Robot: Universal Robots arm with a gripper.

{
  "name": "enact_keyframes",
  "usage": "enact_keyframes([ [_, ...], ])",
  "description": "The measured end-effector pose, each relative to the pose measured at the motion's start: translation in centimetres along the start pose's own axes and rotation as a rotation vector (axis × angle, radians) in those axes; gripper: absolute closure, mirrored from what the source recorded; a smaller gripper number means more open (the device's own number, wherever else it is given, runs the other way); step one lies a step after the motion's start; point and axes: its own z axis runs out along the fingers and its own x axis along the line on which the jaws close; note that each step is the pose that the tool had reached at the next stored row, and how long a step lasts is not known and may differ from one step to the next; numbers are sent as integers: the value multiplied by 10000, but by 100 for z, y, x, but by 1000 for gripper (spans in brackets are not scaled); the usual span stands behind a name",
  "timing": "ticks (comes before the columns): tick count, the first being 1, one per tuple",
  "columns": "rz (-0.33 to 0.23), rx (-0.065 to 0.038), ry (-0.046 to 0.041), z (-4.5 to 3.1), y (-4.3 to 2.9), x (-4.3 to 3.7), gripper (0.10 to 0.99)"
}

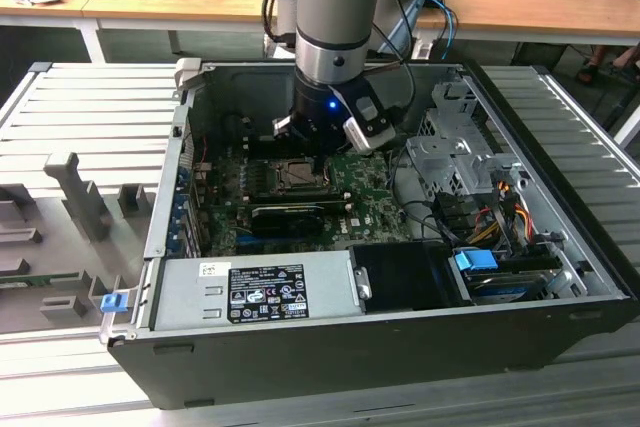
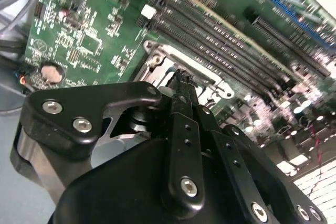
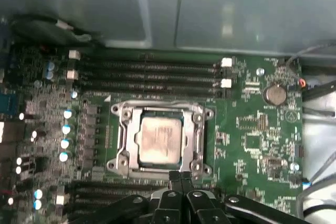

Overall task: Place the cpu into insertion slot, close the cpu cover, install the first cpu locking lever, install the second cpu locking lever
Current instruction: 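Install the second cpu locking lever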

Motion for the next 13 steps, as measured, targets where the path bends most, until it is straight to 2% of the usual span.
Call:
enact_keyframes([
  [3,-2,0,-1,2,-53,15,980],
  [4,-179,-43,32,26,-59,37,980],
  [6,-230,-127,37,45,-62,43,980],
  [9,-230,-154,26,60,-66,72,980],
  [10,-233,-156,25,67,-71,203,980],
  [11,-234,-158,21,67,-75,266,980],
  [13,-239,-159,19,68,-71,338,980],
])
